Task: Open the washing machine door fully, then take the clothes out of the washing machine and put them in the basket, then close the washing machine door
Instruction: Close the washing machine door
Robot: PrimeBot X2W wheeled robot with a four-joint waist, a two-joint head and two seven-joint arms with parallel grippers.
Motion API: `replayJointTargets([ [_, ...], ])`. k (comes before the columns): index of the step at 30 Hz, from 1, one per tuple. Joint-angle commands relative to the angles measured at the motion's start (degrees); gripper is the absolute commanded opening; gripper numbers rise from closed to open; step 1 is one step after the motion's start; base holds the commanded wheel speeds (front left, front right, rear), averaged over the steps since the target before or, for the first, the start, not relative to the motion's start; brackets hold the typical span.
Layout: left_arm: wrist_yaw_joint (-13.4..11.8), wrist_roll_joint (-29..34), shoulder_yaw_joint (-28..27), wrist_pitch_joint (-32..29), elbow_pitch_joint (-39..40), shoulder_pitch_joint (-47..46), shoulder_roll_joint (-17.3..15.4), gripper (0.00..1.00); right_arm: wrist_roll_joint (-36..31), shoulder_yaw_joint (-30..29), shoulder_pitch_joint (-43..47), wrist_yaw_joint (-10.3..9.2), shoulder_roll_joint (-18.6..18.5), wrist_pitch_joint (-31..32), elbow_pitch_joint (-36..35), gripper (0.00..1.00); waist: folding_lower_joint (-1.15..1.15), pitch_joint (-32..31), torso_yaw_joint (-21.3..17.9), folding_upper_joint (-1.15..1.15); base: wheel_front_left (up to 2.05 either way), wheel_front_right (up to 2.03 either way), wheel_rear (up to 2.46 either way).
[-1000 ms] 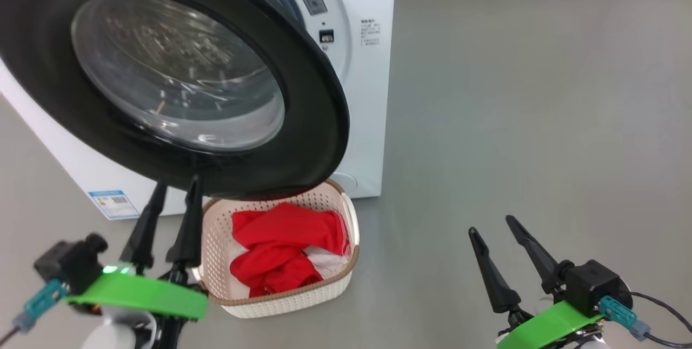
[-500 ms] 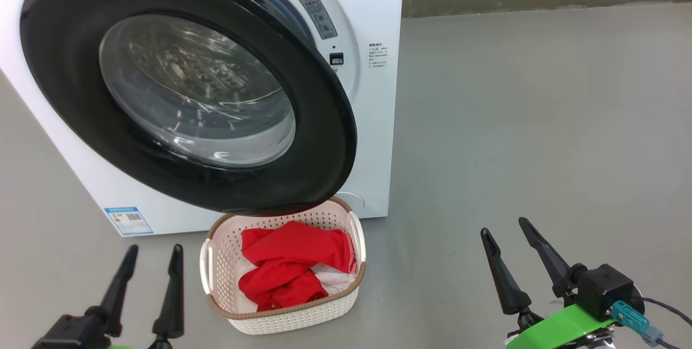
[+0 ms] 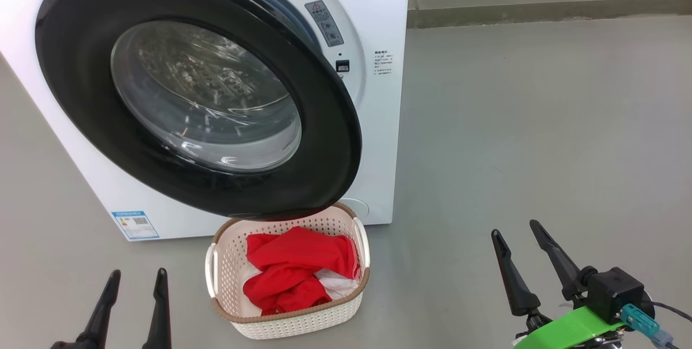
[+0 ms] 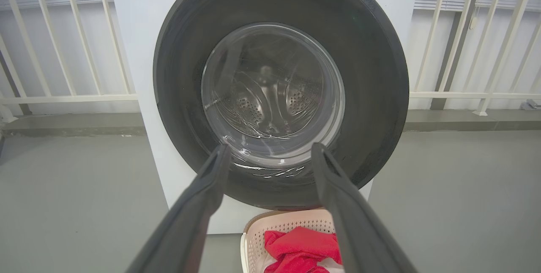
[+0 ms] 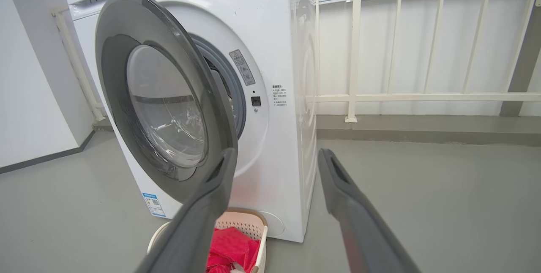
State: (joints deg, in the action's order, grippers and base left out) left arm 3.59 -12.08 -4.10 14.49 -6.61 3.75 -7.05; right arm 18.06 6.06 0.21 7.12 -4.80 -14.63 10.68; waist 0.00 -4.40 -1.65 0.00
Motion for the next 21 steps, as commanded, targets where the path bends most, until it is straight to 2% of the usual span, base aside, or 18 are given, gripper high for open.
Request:
replayJointTargets([
  [1,0.41,0.33,-2.33,0.51,1.07,-1.16,-0.32,1.0,-0.06,0.81,-0.64,0.36,-0.24,-0.37,-1.51,1.0,0.0,-0.03,0.04,0.0,0.0,0.0,0.0],
  [21,2.35,3.04,-4.71,0.51,0.21,-1.11,1.93,1.0,-0.19,1.19,-0.67,0.36,-0.87,-0.37,-1.8,1.0,0.0,0.33,-0.19,0.0,0.0,0.0,0.0],
])
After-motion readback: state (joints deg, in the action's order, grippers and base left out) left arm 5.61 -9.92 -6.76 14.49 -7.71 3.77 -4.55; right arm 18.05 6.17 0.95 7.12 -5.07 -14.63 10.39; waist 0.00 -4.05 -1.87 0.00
